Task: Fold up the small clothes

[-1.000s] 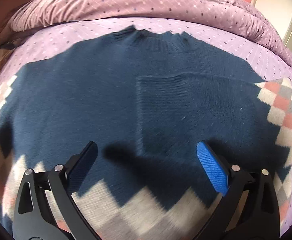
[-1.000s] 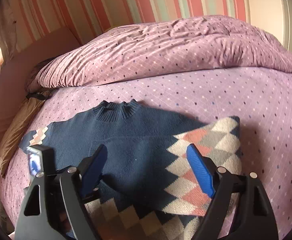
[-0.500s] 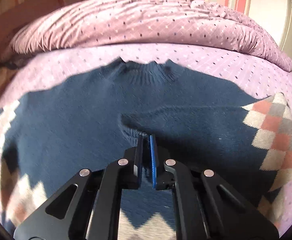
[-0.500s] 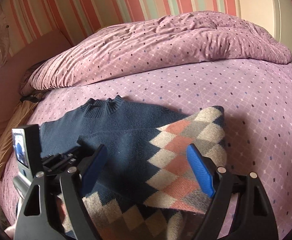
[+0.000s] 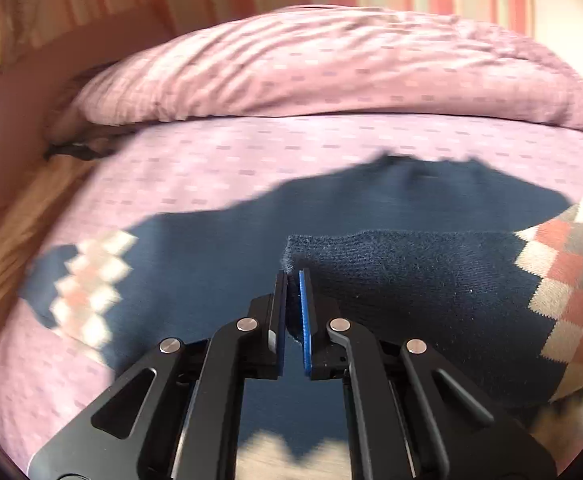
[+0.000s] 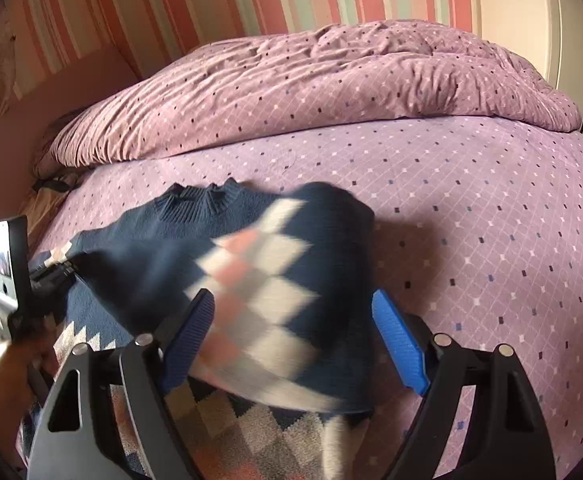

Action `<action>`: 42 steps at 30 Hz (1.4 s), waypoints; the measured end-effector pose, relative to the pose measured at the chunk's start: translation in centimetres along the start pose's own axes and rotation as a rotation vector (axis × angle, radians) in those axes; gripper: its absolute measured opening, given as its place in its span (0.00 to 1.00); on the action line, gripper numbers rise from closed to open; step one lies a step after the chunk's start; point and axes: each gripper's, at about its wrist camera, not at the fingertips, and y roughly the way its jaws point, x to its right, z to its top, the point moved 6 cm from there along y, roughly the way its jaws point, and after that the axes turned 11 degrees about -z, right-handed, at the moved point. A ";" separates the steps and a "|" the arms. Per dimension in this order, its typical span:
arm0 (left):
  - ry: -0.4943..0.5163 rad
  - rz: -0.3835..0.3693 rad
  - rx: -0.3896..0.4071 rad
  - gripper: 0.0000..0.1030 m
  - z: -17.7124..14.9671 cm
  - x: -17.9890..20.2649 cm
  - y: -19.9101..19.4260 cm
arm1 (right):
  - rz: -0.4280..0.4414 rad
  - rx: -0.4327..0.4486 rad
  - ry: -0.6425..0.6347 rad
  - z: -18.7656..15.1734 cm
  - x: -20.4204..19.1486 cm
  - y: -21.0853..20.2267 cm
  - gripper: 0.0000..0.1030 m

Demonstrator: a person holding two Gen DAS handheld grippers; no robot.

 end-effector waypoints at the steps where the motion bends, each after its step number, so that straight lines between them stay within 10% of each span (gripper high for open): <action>1: 0.005 0.029 0.002 0.04 0.2 -1.3 0.1 | 0.001 -0.002 -0.001 0.0 -0.3 0.1 0.80; 8: 0.076 0.076 0.019 0.05 -0.1 -4.0 0.5 | -0.043 -0.054 -0.036 -0.7 -3.0 3.0 0.80; 16: 0.082 0.081 -0.014 0.06 -1.8 -3.9 1.8 | -0.376 -0.195 -0.155 -3.6 -0.8 8.8 0.84; 29: 0.023 0.050 -0.028 0.07 -3.7 -6.3 1.6 | -0.383 -0.128 -0.124 -3.4 -0.8 6.9 0.93; 33: 0.069 0.007 0.012 0.49 -3.3 -3.8 0.7 | -0.347 -0.074 -0.111 -2.9 -2.6 5.6 0.93; 42: 0.040 0.028 -0.084 0.63 -4.6 -4.1 2.9 | -0.351 -0.113 -0.202 -4.1 -6.5 6.0 0.93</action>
